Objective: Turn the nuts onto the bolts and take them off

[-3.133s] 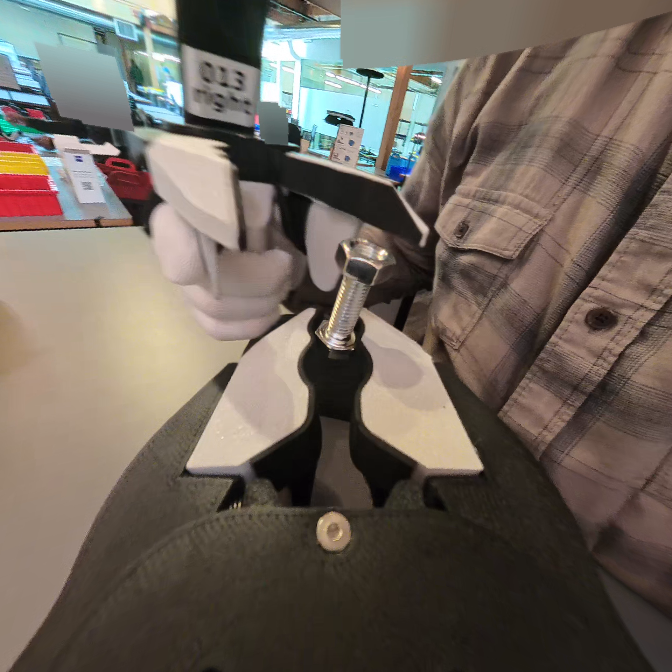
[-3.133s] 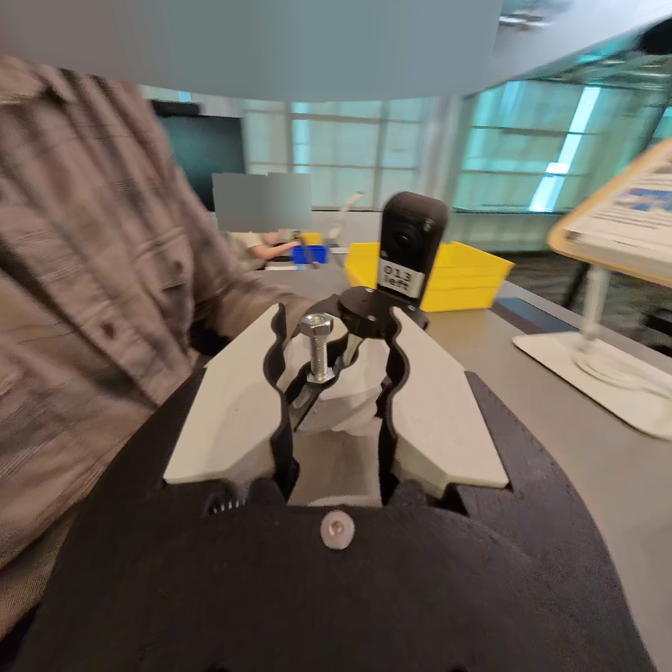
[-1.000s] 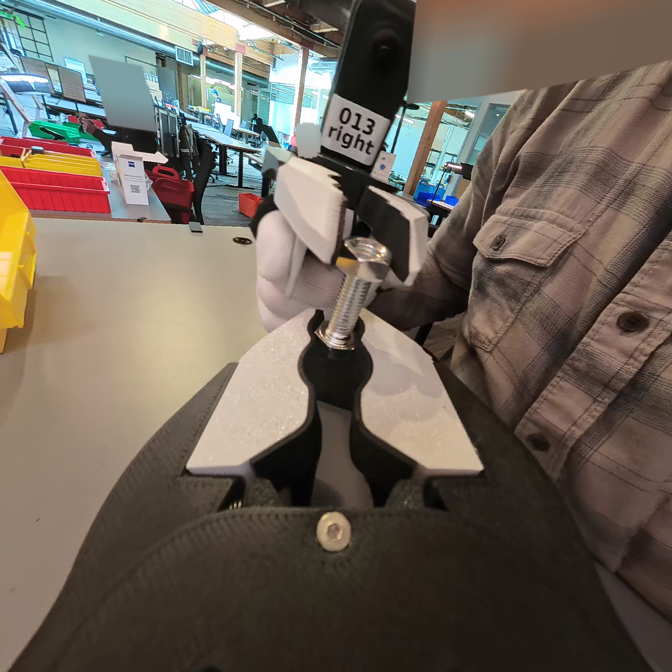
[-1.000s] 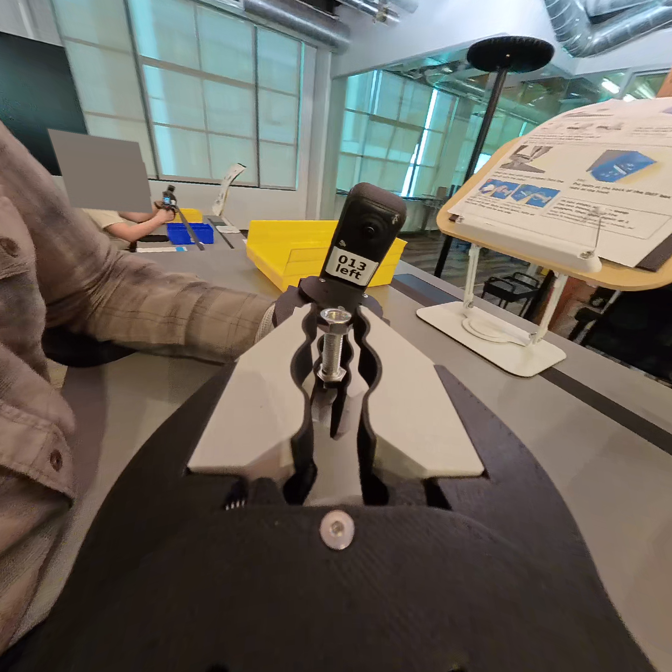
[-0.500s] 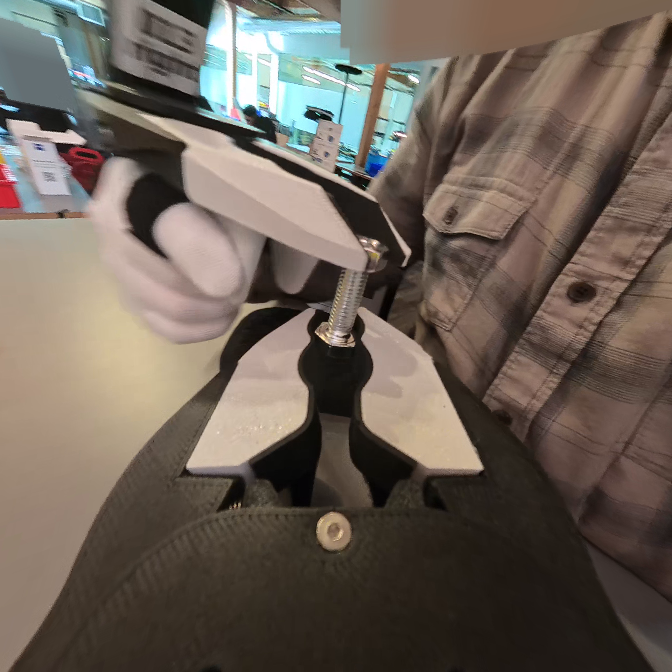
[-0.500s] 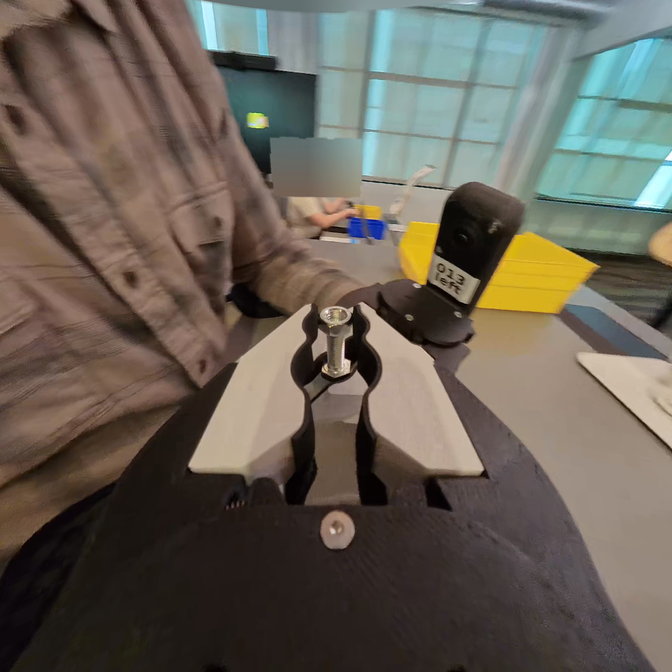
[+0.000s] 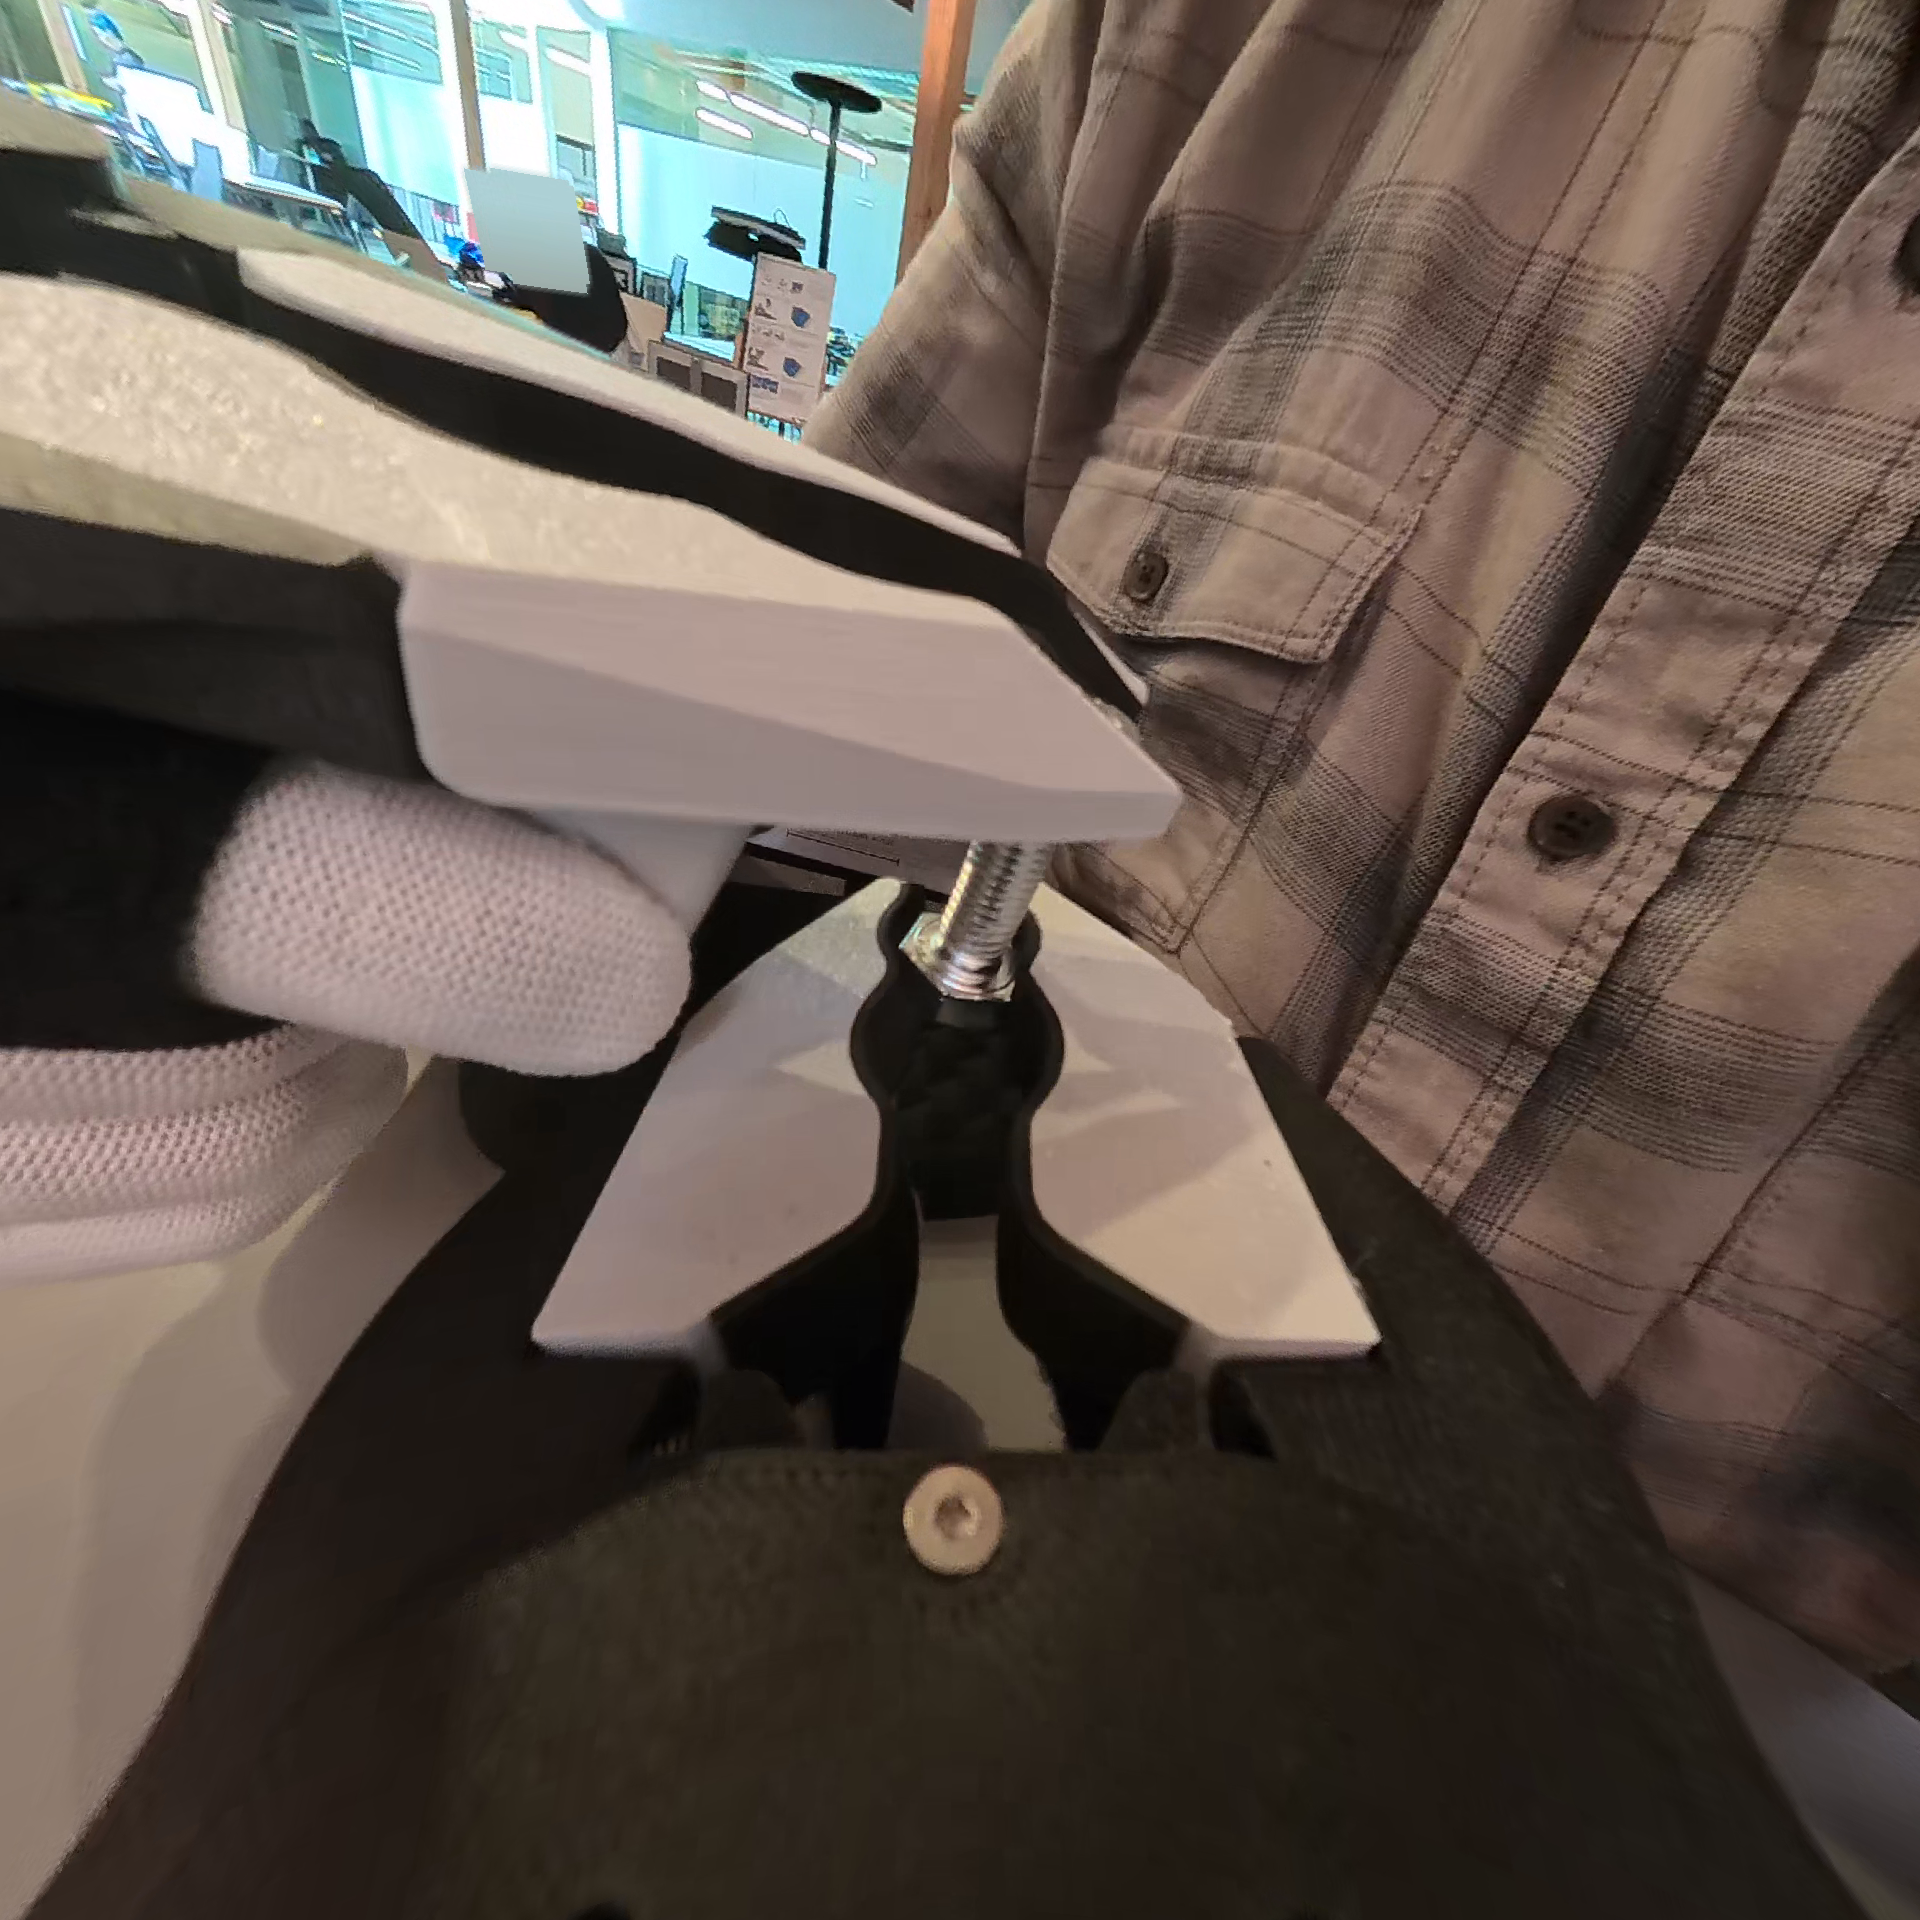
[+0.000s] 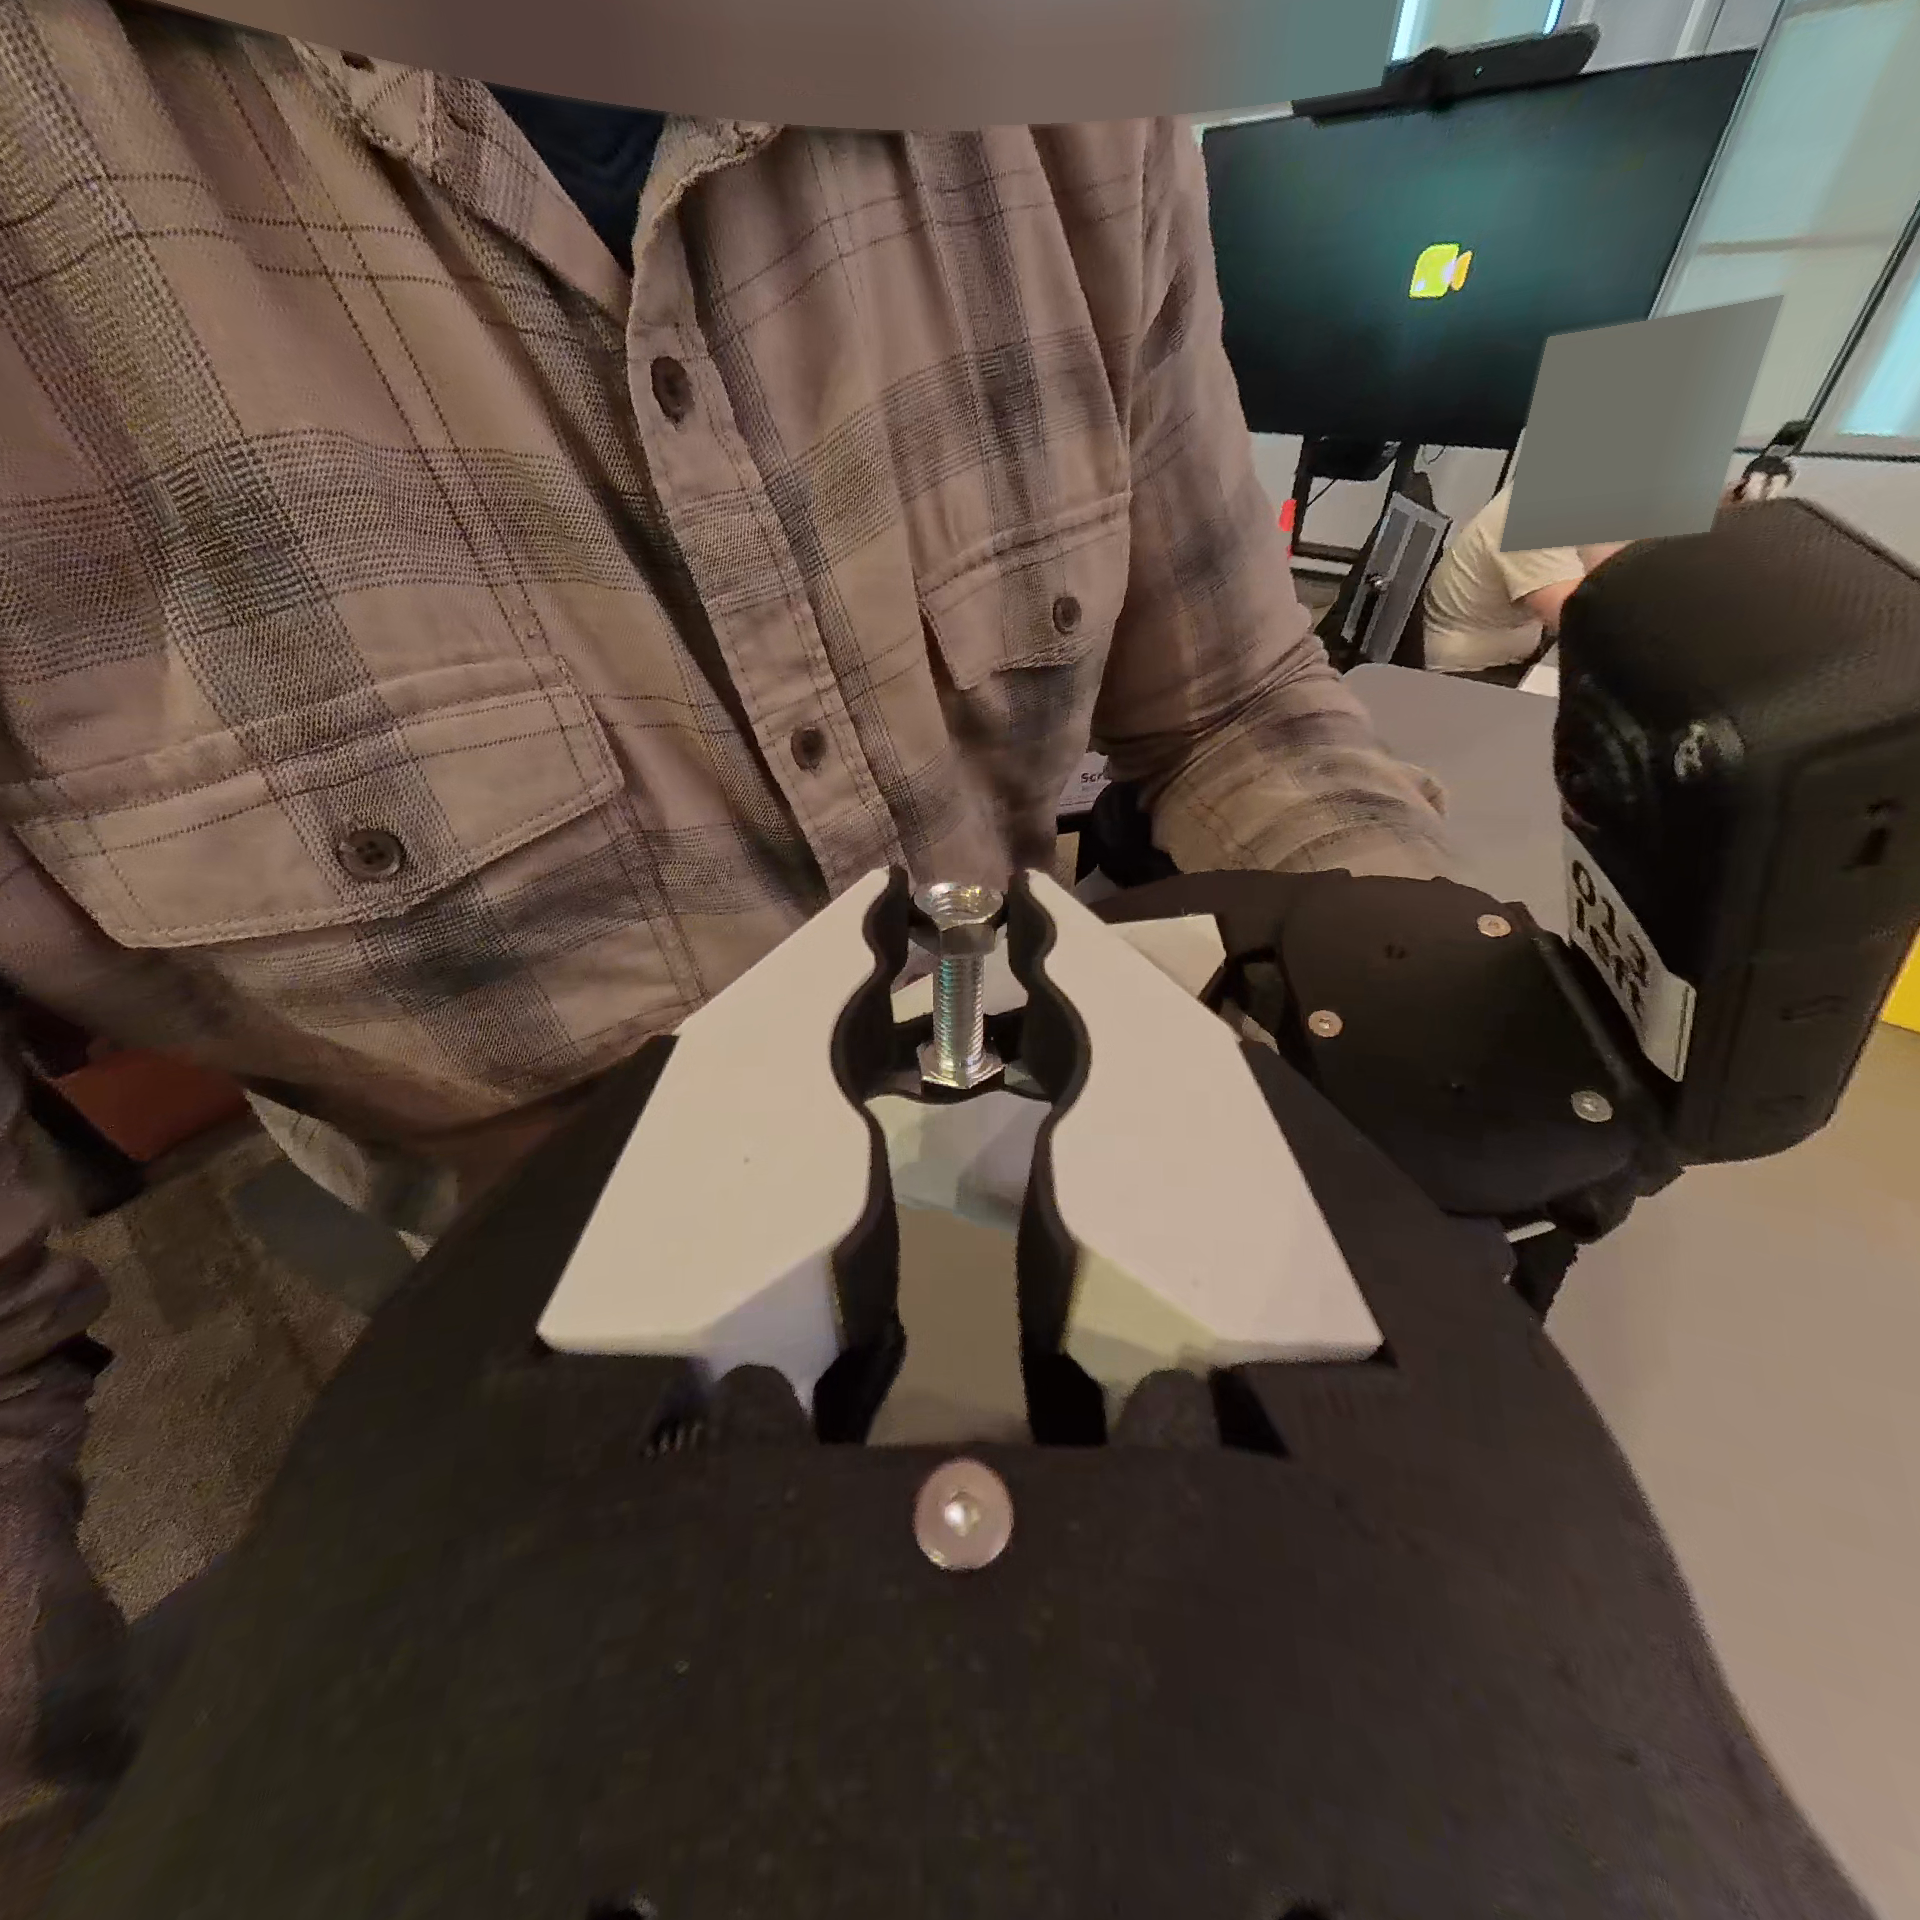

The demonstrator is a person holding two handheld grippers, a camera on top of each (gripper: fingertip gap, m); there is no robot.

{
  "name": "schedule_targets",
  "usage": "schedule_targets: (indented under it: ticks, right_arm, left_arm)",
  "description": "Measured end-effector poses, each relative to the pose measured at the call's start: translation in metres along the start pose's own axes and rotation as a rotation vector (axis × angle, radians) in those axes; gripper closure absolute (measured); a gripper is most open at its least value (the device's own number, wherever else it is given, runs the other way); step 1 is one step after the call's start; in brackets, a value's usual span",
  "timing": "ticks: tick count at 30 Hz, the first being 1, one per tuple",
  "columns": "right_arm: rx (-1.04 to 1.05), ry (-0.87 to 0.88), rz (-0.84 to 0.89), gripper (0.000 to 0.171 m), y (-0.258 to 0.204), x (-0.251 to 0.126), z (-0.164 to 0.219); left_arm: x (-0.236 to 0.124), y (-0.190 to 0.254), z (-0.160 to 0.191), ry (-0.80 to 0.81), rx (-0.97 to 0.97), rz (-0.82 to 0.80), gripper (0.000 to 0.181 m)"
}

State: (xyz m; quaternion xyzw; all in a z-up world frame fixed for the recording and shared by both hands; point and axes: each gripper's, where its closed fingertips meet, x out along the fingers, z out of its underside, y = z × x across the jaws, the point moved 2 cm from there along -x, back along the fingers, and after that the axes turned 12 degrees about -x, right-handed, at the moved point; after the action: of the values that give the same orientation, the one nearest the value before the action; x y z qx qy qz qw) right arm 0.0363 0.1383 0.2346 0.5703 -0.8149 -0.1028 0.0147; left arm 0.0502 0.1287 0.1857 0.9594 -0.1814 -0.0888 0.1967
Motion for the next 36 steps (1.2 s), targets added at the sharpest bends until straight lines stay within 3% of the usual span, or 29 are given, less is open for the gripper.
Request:
schedule_targets:
  ticks: [9, 13, 15, 19, 25, 31, 36]
  right_arm:
    - [-0.009, 0.005, 0.045, 0.152, 0.003, -0.004, 0.0]
    - [-0.008, -0.026, 0.094, 0.13, 0.008, -0.003, 0.002]
    - [-0.022, -0.04, 0.166, 0.128, 0.012, -0.009, -0.001]
    - [-0.045, -0.077, 0.462, 0.127, 0.027, -0.03, -0.011]
    - [0.005, -0.189, 1.183, 0.121, 0.049, -0.084, 0.002]
    - [0.099, -0.316, 1.589, 0.132, 0.052, -0.091, 0.029]
    - [0.078, -0.342, 1.716, 0.145, 0.051, -0.094, 0.032]
  left_arm:
    - [-0.002, -0.003, -0.001, 0.013, -0.007, -0.013, 0.167]
    - [-0.006, -0.005, -0.003, 0.028, -0.005, -0.037, 0.167]
    - [-0.009, -0.009, -0.006, 0.048, -0.003, -0.064, 0.167]
    - [-0.027, -0.036, -0.016, 0.137, -0.026, -0.237, 0.167]
    - [-0.064, -0.077, -0.031, 0.319, -0.098, -0.522, 0.167]
    - [-0.075, -0.098, -0.028, 0.372, -0.133, -0.678, 0.167]
    - [-0.072, -0.099, -0.028, 0.37, -0.125, -0.698, 0.167]
